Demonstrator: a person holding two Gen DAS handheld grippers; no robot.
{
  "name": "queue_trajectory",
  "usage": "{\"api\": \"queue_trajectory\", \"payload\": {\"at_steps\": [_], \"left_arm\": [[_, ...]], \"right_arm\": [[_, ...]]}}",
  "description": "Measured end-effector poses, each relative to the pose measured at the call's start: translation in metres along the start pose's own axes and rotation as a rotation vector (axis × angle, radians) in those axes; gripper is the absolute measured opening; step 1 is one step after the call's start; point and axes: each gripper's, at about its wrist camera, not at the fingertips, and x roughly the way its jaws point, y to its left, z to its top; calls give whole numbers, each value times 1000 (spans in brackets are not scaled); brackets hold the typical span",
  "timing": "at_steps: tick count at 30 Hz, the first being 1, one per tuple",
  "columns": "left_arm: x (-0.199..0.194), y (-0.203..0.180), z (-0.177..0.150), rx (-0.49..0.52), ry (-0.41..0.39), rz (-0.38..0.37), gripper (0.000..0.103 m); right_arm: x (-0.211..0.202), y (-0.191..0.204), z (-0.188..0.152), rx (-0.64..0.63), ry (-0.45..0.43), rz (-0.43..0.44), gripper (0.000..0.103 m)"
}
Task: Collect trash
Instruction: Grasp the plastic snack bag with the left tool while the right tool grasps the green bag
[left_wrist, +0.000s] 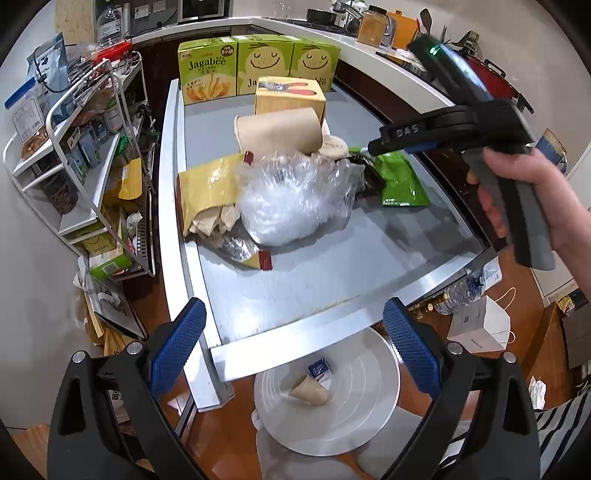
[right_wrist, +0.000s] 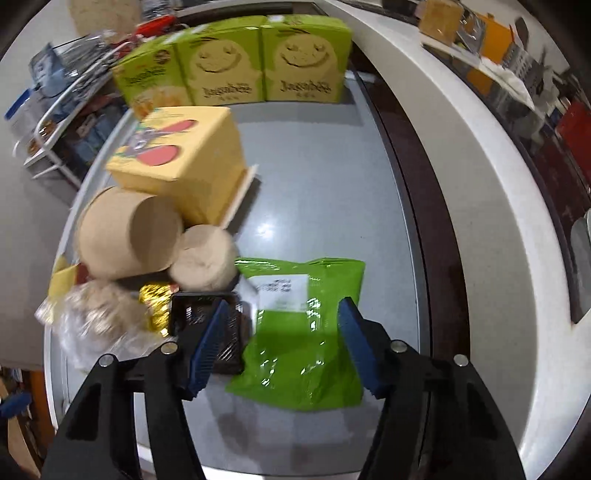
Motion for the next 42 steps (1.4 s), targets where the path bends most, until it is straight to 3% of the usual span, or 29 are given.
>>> {"api": "queue_trajectory", "payload": {"at_steps": [11, 16, 19, 23, 27, 31, 36, 41, 42], "left_arm": [[11, 3, 12, -2, 3, -11, 98], [13, 6, 25, 7, -16, -8, 98], [15, 6, 35, 24, -36, 4, 98], [28, 1, 57, 101, -52, 24, 98], [58, -6, 76, 211, 14, 22, 98], [86, -12, 86, 320, 76, 62, 98], [107, -22, 86, 447, 121, 49, 98], [111, -21, 87, 427, 146, -17, 96], [110, -20, 87, 418, 141, -20, 87]], "right_arm": [[26, -11, 1, 10, 63, -43, 64], [29, -3, 6, -32, 52, -125, 73], [41, -4, 1, -32, 84, -108, 76], [41, -20, -4, 28, 103, -16, 73], [35, -28, -9, 21, 111, 14, 73], [25, -33, -27, 13, 116, 16, 73], [19, -31, -43, -40, 125, -7, 77], [18, -22, -56, -28, 143, -6, 82], [17, -22, -58, -23, 144, -5, 82]]}}
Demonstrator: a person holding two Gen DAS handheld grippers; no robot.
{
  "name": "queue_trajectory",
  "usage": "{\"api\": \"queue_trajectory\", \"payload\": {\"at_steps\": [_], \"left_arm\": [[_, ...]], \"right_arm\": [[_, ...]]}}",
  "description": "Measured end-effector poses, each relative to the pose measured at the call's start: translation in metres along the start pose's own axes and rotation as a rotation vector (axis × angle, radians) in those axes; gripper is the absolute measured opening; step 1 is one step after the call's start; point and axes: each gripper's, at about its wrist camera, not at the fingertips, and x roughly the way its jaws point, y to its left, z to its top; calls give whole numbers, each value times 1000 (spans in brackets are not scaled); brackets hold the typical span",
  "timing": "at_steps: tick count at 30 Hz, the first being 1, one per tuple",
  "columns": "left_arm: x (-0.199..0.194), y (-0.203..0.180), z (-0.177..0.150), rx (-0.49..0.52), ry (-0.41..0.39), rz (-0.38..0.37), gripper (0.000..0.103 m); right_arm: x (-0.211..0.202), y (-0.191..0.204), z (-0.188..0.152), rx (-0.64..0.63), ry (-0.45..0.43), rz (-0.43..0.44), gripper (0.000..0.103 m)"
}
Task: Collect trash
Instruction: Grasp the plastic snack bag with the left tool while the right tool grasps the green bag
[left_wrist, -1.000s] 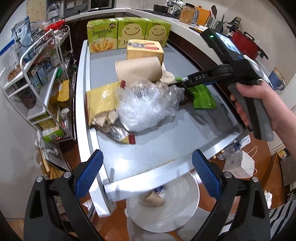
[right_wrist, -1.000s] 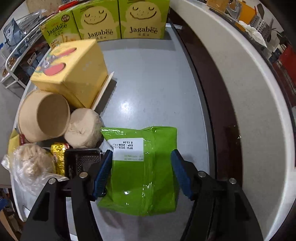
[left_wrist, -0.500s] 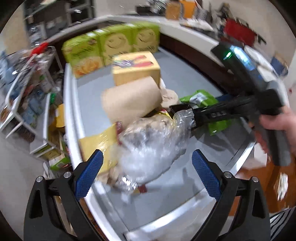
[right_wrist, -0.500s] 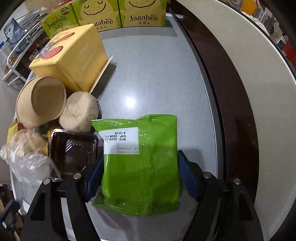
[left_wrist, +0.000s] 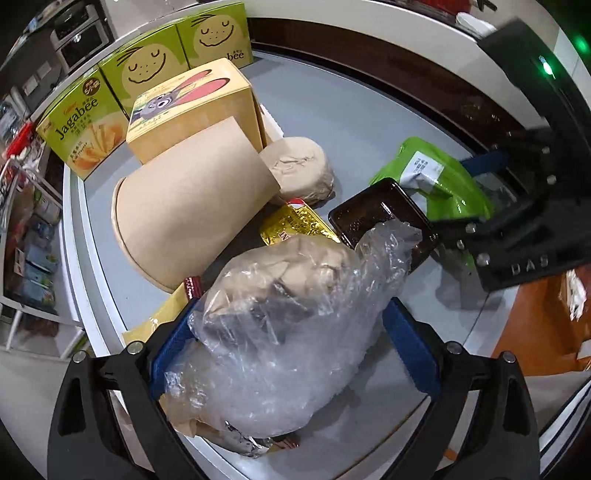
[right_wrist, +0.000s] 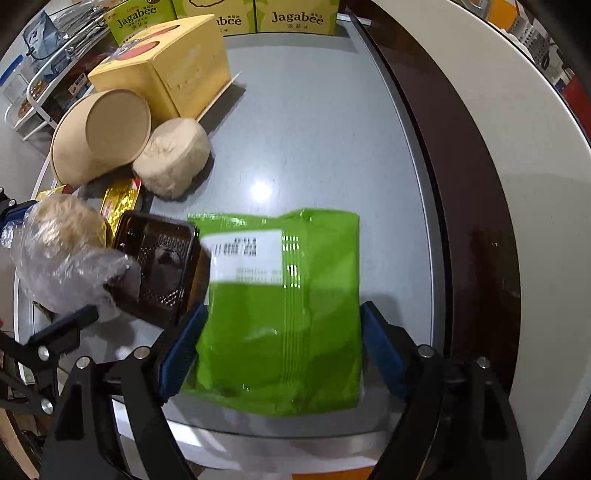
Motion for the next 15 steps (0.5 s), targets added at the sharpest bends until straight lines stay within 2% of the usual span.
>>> {"api": "queue_trajectory", "payload": {"at_steps": [5, 11, 15], "left_arm": [[-9, 10, -5, -52, -10, -57, 72], [-33, 14, -10, -89, -58, -47, 70], [-54, 17, -12, -143, -121, -59, 70]], "right_arm": [[-10, -4, -10, 42, -27, 43, 77], [-26, -11, -10, 40, -60, 64, 74], [-38, -15, -13, 38, -87, 68, 74]]}}
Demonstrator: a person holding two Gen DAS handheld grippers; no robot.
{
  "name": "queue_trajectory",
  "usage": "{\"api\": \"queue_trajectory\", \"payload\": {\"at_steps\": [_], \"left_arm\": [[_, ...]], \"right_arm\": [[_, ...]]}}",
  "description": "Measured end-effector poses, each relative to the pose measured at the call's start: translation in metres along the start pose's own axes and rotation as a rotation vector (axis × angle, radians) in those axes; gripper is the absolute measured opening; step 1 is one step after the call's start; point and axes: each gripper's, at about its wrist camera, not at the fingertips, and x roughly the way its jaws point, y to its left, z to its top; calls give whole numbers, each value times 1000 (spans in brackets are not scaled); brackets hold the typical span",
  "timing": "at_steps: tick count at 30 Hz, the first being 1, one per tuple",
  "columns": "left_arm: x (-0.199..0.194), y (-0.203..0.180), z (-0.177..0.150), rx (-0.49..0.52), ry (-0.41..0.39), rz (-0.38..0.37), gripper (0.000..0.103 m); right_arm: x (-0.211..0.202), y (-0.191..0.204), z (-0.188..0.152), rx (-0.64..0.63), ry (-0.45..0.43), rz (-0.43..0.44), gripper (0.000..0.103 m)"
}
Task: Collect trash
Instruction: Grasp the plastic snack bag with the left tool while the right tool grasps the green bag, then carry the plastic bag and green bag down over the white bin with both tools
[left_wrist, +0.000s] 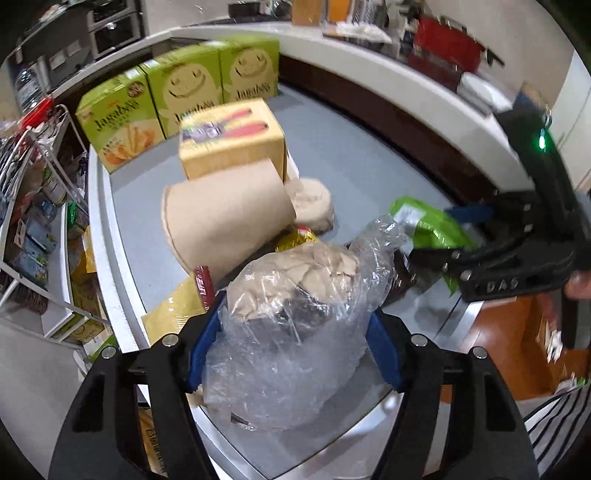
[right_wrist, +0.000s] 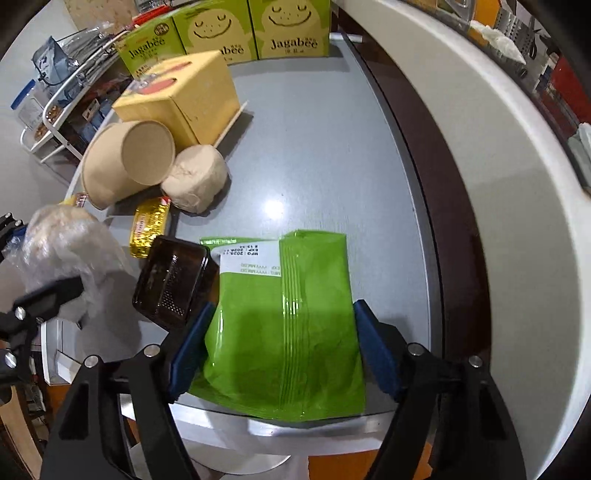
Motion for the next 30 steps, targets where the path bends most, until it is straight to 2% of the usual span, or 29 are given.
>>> {"api": "queue_trajectory", "payload": {"at_steps": [8, 15, 20, 30], "left_arm": [[-16, 5, 12, -77, -77, -2, 70], [-30, 6, 4, -121, -109, 16, 70], [-45, 8, -3, -180, -140, -4, 70], [-70, -3, -25, -211, -166, 16, 70]], "right_arm": [[-10, 1, 1, -18, -44, -15, 73], [-26, 8, 2, -9, -114, -10, 73], [-39, 16, 7, 4, -151, 28, 73], [-79, 26, -3, -17, -214, 126, 73]]}}
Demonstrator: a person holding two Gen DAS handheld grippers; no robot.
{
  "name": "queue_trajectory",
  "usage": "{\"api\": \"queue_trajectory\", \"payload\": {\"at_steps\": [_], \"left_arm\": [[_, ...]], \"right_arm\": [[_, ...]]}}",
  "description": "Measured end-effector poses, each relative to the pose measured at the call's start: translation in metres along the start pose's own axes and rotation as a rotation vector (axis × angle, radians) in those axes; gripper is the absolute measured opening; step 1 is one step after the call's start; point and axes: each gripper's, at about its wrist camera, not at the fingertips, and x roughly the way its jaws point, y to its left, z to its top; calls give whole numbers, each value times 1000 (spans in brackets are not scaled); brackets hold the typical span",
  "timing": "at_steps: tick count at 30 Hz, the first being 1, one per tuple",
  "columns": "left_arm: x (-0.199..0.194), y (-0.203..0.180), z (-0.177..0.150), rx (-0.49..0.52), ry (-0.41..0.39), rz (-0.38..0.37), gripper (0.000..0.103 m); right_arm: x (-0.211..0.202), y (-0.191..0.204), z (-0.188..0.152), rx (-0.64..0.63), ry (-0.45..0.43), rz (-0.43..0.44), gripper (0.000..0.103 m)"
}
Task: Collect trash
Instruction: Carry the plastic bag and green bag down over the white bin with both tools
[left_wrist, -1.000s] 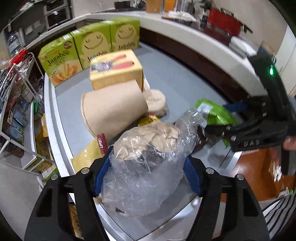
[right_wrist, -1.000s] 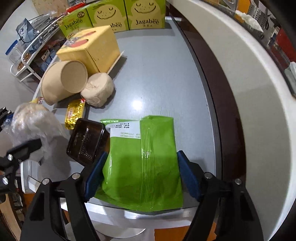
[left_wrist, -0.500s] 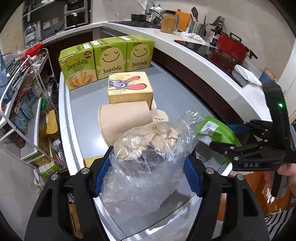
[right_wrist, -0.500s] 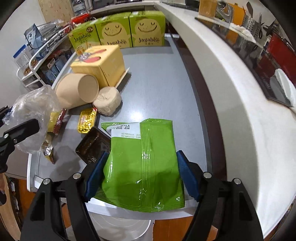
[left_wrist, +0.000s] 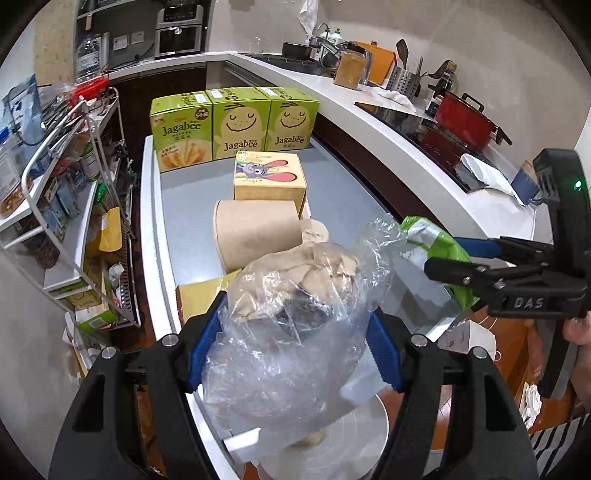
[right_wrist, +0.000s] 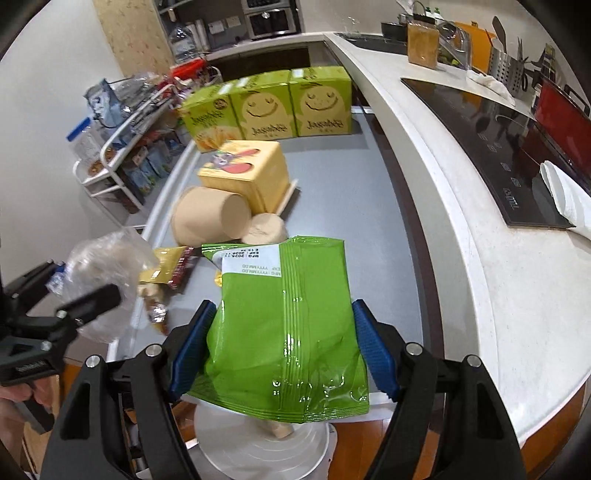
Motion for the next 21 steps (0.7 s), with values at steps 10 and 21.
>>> {"api": "queue_trajectory", "payload": {"at_steps": [10, 21], "left_arm": [[-17, -11, -25, -15, 1, 48, 70], [-31, -29, -63, -13, 46, 56, 70]], "right_arm": [[-20, 15, -20, -29, 12, 76, 73], [-36, 28, -59, -59, 82, 165, 73]]}}
